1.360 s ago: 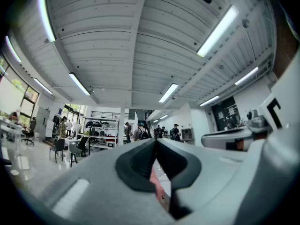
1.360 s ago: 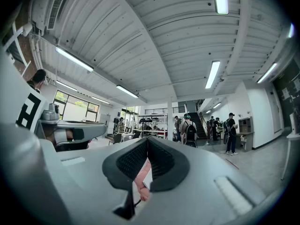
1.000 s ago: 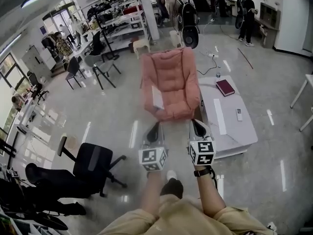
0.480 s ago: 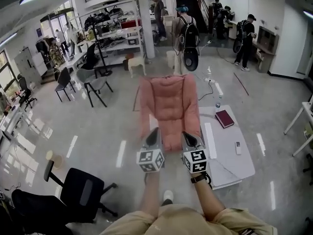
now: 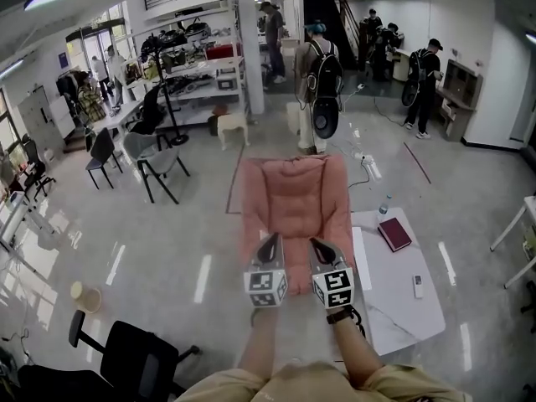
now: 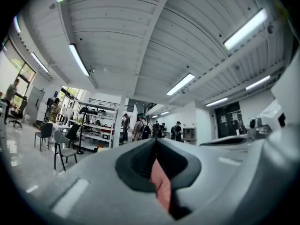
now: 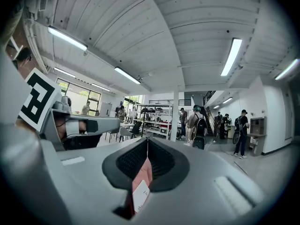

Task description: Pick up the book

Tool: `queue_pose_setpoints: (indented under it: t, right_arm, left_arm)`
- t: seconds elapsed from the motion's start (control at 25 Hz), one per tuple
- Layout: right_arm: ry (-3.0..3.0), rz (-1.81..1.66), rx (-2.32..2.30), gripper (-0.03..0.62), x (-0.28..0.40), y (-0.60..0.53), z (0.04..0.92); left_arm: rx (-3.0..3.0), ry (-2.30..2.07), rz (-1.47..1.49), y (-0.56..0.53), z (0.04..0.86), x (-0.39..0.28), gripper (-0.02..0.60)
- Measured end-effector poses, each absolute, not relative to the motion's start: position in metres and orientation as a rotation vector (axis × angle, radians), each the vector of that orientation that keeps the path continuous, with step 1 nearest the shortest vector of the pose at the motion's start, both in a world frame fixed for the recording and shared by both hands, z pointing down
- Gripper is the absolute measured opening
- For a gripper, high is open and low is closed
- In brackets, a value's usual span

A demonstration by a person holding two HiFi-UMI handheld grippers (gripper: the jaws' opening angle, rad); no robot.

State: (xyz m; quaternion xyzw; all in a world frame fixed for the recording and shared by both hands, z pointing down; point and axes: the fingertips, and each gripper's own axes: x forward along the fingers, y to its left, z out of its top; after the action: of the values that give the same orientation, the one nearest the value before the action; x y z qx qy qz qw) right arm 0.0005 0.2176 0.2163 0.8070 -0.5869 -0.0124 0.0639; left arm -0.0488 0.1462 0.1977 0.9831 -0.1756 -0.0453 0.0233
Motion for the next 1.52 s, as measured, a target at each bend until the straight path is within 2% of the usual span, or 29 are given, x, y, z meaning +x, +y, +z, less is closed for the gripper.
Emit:
queue_pose_setpoints:
  t: [0.24,0.52,0.76,1.04,1.16,1.28,1.52]
  right_arm:
    - [-1.745,0.039,2.428,0.011,0.041,0.182,0.235]
    - [-1.822,0.188,2.348,0.011,0.09,0.126,0.296]
    - [-1.985,0.292,2.056,0.015,0.138,0.037,0.348]
    - [-2.163,0.503,1.666,0.036,0.173,-0.033,0.449]
    - [-2.179,0.565,1.532,0.069,0.186,-0.059,0.492]
    - [-2.187,0.609,1.39,0.112,0.193,-0.078,0.532]
    - [-2.179,0.65,1.119,0.144,0.207,-0.116,0.61]
  left_arm:
    - [3.01,-0.558,-0.067,0.101,0.222,-0.017,0.002]
    - [2.91,-0.539,0.028,0.063,0.293,0.018,0.002]
    - [2.856,-0.662,0.124,-0.006,0.351,0.05,0.002]
    - [2.625,-0.824,0.269,-0.064,0.437,0.061,0.003]
    - [2.54,-0.854,0.324,-0.083,0.476,0.065,0.003]
    - [2.449,-0.894,0.41,-0.087,0.522,0.061,0.031]
    - [2.221,-0.971,0.51,-0.074,0.611,0.044,0.083]
